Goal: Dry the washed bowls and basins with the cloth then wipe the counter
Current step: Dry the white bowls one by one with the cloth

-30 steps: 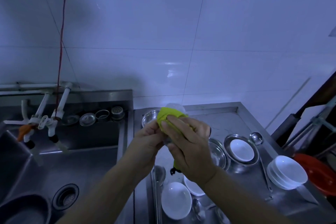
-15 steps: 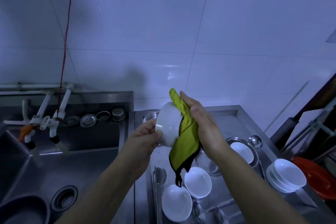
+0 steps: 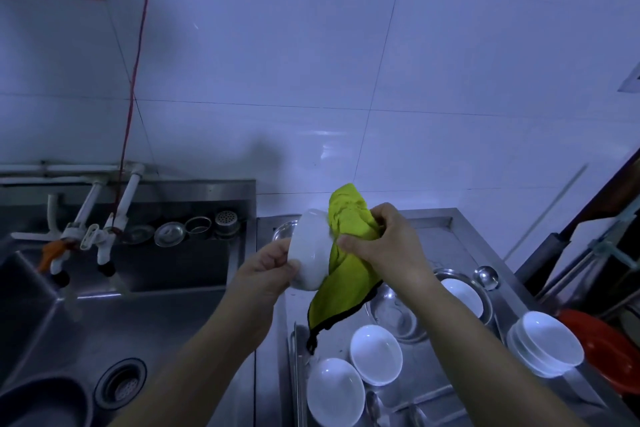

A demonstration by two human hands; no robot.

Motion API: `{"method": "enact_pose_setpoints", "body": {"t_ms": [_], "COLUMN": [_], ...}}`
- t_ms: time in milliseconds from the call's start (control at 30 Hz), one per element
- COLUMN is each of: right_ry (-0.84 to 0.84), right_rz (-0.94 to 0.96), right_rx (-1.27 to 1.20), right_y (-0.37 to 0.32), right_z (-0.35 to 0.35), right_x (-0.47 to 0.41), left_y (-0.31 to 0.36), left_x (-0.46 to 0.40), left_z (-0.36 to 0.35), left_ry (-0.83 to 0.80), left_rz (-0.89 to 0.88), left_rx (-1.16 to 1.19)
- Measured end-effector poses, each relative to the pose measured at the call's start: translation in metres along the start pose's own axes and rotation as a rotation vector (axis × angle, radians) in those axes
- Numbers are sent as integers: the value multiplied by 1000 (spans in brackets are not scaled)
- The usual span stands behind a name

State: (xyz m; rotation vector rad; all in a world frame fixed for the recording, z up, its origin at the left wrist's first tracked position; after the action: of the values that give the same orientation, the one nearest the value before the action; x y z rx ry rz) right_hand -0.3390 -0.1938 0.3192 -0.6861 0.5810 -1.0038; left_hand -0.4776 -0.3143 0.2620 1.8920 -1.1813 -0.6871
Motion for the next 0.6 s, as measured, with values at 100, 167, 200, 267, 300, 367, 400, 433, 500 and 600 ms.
{"method": "enact_pose_setpoints", "body": {"t_ms": [100, 167, 200, 267, 300, 367, 400, 433, 500, 600], "right_ry": [102, 223, 286, 345, 329, 217, 149, 87, 7, 66], "right_rz": [44, 94, 156, 355, 453, 572, 589, 589, 607, 667], "right_rx": [99, 186, 257, 387, 440, 469, 439, 376, 270, 239], "right_y": [-5, -14, -23, -50, -60, -67, -64, -59, -51, -51], "right_z": [20, 40, 46, 41, 30, 5, -3, -9, -15, -17], "right_x": [-4, -7, -6, 3, 9, 22, 27, 30, 37, 49], "left_y": [1, 2, 3, 4, 4, 6, 7, 8, 9, 12], "left_x": [1, 1, 1, 0, 0, -2, -3, -4, -5, -6], "left_z": [4, 4, 3, -5, -9, -14, -15, -15, -16, -22], "left_ry": [63, 100, 109, 106, 100, 101, 108, 112, 109, 54], "left_rz": [9, 5, 2, 4, 5, 0, -1, 2, 6, 0], "left_rx": [-37, -63, -68, -57, -44, -8, 14, 36, 72, 76]}}
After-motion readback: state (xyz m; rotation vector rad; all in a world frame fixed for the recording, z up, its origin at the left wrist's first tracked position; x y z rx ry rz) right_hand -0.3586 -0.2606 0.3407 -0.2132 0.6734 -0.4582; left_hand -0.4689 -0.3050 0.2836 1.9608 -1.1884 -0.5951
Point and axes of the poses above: each hand's wrist, its own x-axis away from the middle knuckle, its own z-axis out of the back of the hand, y = z × x, the point moved 9 cm from there along -x, towards the middle knuckle, and after that the axes turned 11 degrees about x, right-handed, at the moved point
